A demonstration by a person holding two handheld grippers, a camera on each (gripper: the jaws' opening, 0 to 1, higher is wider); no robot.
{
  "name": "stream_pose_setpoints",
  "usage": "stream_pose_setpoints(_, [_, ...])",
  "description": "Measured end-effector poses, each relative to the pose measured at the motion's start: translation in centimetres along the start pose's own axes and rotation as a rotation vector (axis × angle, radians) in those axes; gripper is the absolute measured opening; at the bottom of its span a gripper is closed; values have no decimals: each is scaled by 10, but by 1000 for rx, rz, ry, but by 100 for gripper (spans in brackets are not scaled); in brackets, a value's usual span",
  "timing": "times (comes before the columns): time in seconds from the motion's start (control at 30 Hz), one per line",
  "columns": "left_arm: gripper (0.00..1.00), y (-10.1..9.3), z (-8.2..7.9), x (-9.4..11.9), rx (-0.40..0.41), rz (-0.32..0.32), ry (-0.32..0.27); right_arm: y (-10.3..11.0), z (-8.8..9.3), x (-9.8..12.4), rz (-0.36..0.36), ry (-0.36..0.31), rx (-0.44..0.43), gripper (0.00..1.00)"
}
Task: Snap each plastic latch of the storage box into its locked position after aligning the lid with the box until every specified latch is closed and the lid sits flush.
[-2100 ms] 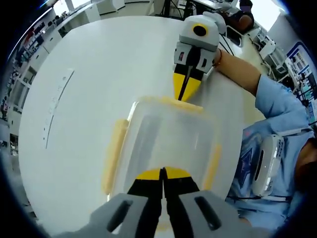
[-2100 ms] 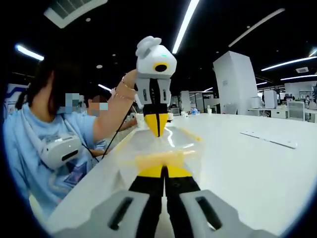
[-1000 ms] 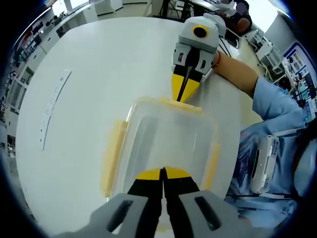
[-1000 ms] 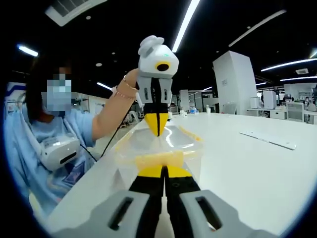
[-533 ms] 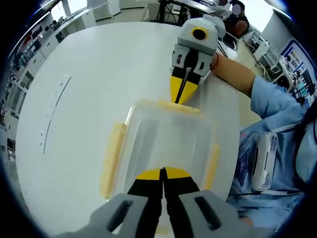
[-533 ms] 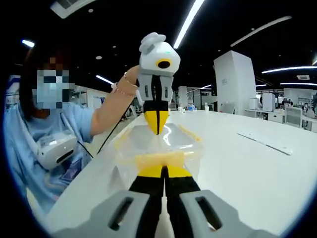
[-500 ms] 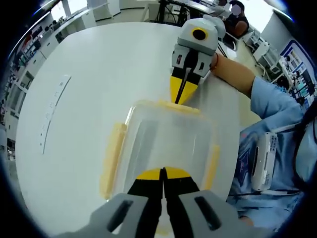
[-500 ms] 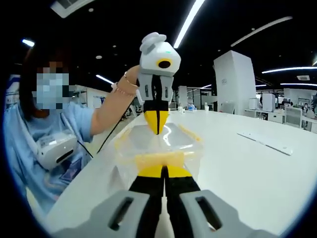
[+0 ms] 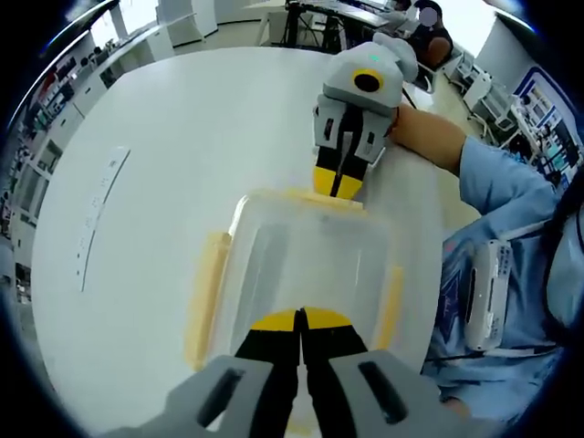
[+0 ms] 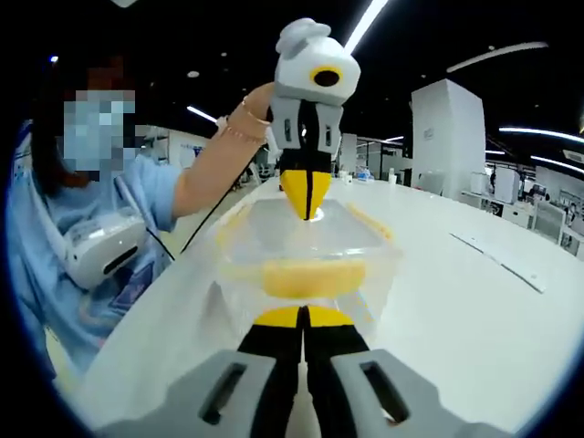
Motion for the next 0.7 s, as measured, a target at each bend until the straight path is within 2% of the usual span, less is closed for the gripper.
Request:
stream_pose_setpoints(0.17, [0, -1, 0, 0, -5, -6, 0, -2, 0, 1, -20, -33, -28, 0])
stream_pose_setpoints(0.27, [0, -1, 1, 1, -10, -4, -6, -2, 0, 1, -17, -30, -22, 0])
stream_pose_setpoints(0.4, [0, 4, 3, 2, -32, 52, -45, -4, -1, 2, -11, -25, -14, 0])
stream_pose_setpoints(0.5, [0, 3, 0, 1, -38, 66, -48, -2, -1, 1, -5, -19, -3, 0])
stream_pose_setpoints(0.53, [0, 2, -1, 1, -46, 60, -39, -3, -1, 2, -4, -17, -1, 0])
stream_pose_setpoints(0.57, [0, -2, -3, 1, -100, 11, -8, -2, -1, 1, -1, -15, 6, 0])
stream_pose_setpoints(0.7, [0, -5, -3, 1, -141, -13, 3, 0, -3, 1, 16, -1, 34, 0])
Point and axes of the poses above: the point that each gripper's makers call its tool centre point, and the gripper's own axes: x roughly backward along the fingers, y roughly to its left, z roughly out of its underside, the point moved 8 cm from there along x, roughly backward along the fingers, and after that the axes turned 13 degrees about y, right-handed, at the moved point
